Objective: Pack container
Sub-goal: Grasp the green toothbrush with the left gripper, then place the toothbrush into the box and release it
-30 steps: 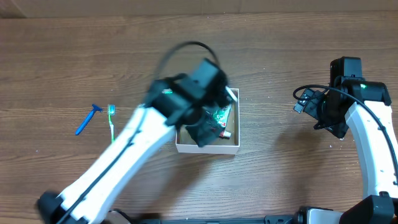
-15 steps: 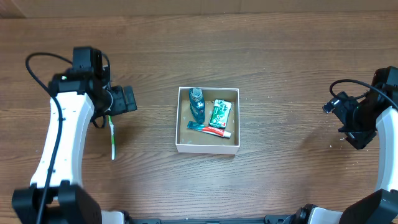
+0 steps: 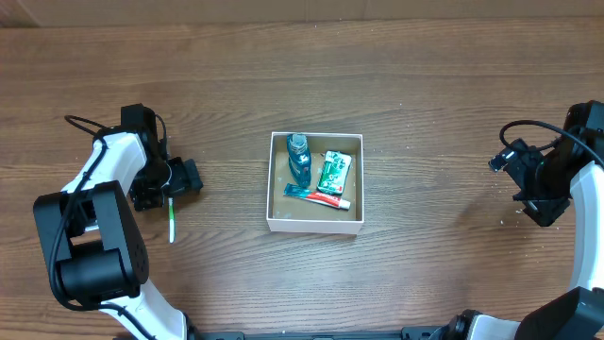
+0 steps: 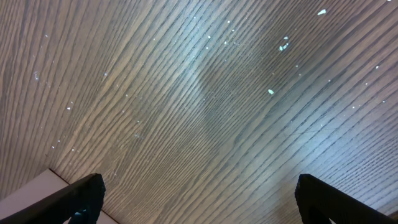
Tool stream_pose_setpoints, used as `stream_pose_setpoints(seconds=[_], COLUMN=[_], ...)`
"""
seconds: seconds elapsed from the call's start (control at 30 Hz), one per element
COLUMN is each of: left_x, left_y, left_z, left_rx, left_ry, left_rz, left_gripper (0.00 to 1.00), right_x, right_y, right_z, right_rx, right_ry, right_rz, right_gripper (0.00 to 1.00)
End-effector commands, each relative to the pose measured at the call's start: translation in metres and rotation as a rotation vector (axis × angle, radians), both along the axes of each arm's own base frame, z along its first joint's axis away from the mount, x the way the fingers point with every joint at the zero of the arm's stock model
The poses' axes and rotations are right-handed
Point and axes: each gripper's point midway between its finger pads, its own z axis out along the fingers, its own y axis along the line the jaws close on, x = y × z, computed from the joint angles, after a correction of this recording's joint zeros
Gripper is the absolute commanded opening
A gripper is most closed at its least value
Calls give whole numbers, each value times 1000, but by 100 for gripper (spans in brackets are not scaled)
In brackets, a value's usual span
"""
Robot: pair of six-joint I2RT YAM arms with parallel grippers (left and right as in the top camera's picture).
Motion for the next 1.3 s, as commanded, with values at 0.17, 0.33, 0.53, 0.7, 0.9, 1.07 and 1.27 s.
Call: stream_pose_setpoints(seconds=[0.17, 0.33, 0.53, 0.7, 0.9, 1.07, 1.27], left_x=[-15, -13, 38, 16, -54, -55, -37], left_y=[-8, -9, -64, -197, -307, -318, -300], left_z=[-15, -4, 124, 228, 215, 159, 107], left_rx=[-44, -43, -16, 29, 41, 26, 7], left_ry=[79, 75, -321, -694, -711, -524, -348], left_rz=[-9, -11, -241, -932, -1694, -1825, -1760], left_gripper=[15, 4, 4, 4, 4, 4, 4], right_x=[0, 0, 0, 0, 1, 1, 1], right_y=[2, 2, 2, 2, 2, 2, 2], right_z=[2, 2, 2, 2, 2, 2, 2], right_rx=[-2, -2, -2, -3, -3, -3, -3], right_ry=[-9, -10, -10, -11, -13, -12, -13], right_rz=[6, 6, 6, 6, 6, 6, 6], right_gripper=[100, 100, 100, 100, 100, 100, 100])
